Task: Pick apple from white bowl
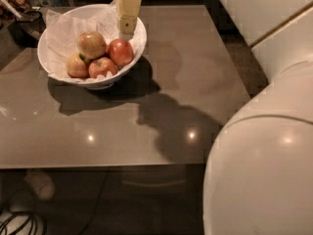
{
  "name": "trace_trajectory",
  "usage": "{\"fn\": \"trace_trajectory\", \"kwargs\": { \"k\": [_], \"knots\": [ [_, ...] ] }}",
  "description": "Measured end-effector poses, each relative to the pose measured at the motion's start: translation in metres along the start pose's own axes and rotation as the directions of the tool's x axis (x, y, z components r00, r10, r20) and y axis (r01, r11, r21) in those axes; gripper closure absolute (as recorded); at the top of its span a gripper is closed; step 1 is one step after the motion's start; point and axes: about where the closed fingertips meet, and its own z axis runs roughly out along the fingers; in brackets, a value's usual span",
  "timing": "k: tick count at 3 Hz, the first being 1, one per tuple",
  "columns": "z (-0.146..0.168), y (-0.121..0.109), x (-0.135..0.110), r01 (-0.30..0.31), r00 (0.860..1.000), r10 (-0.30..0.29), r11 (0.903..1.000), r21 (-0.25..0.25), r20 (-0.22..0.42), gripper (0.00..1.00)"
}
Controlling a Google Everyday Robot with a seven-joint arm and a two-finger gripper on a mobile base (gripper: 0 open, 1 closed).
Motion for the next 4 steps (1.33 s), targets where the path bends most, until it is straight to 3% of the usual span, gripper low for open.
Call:
{"fn": "trace_trajectory", "kwargs": {
  "k": [1,3,4],
  "knots": [
    [0.009,-0.006,-0.011,0.004,0.998,-0.003,1.0000,-0.009,0.061,0.00],
    [0.036,-0.012,-0.042,-0.015,0.988,0.030,0.9947,-0.102,0.155,0.00],
    [0.039,-0.018,-0.048,-0.017,0.985,0.030,0.9966,-0.081,0.172,0.00]
  ]
}}
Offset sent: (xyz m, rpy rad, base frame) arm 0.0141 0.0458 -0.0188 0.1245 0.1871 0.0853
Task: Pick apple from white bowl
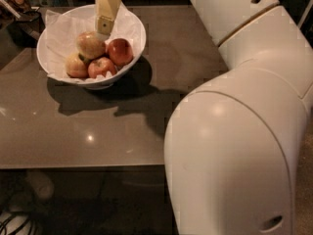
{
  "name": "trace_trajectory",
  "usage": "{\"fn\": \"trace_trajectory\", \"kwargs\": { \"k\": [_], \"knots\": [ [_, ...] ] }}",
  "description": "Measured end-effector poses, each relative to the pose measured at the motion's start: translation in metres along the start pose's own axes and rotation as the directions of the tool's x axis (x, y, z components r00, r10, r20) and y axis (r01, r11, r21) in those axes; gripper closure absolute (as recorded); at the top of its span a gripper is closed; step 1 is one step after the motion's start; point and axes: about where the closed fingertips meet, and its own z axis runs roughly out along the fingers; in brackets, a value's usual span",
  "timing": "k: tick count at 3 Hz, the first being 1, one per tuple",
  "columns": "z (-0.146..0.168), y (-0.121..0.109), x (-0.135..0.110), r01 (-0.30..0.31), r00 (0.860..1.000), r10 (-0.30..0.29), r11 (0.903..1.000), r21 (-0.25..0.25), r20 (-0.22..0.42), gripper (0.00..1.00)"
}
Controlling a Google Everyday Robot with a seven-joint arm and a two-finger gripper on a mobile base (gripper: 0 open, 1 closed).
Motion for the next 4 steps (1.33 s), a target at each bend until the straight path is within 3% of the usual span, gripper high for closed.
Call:
{"fn": "trace_trajectory", "kwargs": {
  "k": [1,3,4],
  "knots": [
    [0.010,-0.003,-0.005,-0.010,0.998,0.011,0.9997,-0.024,0.056,0.00],
    [0.035,-0.005,-0.014,-0.081,0.986,0.098,0.9892,-0.122,0.137,0.24],
    [0.041,-0.006,-0.017,-0.100,0.981,0.122,0.9842,-0.146,0.151,0.18]
  ]
}}
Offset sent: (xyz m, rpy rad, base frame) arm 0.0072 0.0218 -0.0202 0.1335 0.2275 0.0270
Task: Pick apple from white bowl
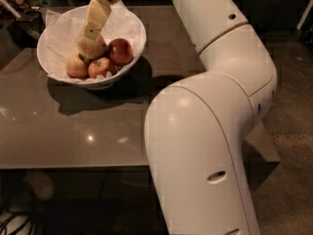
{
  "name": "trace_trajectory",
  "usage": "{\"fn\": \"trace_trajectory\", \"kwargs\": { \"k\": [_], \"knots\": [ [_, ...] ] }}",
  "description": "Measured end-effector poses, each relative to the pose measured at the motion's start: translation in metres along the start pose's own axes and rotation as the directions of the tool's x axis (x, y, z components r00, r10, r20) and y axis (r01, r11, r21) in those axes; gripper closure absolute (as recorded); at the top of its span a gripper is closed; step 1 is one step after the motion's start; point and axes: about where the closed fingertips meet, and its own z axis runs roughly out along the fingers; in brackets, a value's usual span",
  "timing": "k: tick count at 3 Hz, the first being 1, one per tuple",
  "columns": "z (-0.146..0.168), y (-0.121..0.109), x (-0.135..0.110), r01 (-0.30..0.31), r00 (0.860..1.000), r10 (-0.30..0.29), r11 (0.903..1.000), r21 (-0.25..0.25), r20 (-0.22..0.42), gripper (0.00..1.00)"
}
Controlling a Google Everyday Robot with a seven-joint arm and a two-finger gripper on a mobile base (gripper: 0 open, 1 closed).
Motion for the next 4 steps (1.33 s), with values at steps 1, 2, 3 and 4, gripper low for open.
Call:
{"fn": "trace_trajectory", "kwargs": {
  "k": [1,2,3,4],
  "knots": [
    [0.008,-0.002,-0.001,-0.017,1.000,0.016,0.9998,-0.011,-0.012,0.10],
    [0.016,-0.004,-0.001,-0.025,0.999,0.025,0.9995,-0.020,-0.021,0.14],
    [0.027,-0.006,0.002,-0.031,0.999,0.030,0.9988,-0.038,-0.024,0.18],
    [0.034,-0.008,0.005,-0.039,0.999,0.038,0.9979,-0.052,-0.019,0.24]
  ]
}}
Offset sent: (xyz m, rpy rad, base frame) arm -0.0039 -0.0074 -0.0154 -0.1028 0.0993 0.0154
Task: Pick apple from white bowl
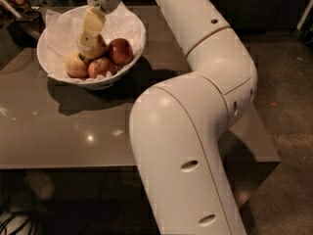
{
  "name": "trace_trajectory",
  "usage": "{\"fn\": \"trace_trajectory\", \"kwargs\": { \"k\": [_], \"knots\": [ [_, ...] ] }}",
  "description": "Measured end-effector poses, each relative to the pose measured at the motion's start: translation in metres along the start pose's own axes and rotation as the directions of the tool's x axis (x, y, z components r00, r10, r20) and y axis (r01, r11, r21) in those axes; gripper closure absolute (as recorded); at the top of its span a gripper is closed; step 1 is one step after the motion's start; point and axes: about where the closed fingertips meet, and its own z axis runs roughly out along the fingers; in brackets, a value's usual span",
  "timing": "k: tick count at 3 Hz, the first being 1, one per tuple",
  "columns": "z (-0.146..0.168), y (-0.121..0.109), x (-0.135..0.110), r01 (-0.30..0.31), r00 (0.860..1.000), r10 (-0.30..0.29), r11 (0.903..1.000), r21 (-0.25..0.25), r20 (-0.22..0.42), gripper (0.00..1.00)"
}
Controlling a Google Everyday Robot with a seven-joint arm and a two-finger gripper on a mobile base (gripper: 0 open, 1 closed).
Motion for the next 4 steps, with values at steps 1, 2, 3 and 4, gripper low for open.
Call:
{"fn": "trace_trajectory", "kwargs": {
  "k": [1,2,3,4],
  "knots": [
    [0.003,-0.004,0.007,-0.019,1.000,0.019,0.9998,-0.006,0.008,0.23],
    [0.010,-0.006,0.013,-0.033,0.999,0.033,0.9992,-0.020,0.011,0.22],
    [0.018,-0.008,0.016,-0.043,0.999,0.043,0.9984,-0.036,0.010,0.22],
    [0.028,-0.008,0.018,-0.046,0.999,0.047,0.9973,-0.056,0.007,0.22]
  ]
}}
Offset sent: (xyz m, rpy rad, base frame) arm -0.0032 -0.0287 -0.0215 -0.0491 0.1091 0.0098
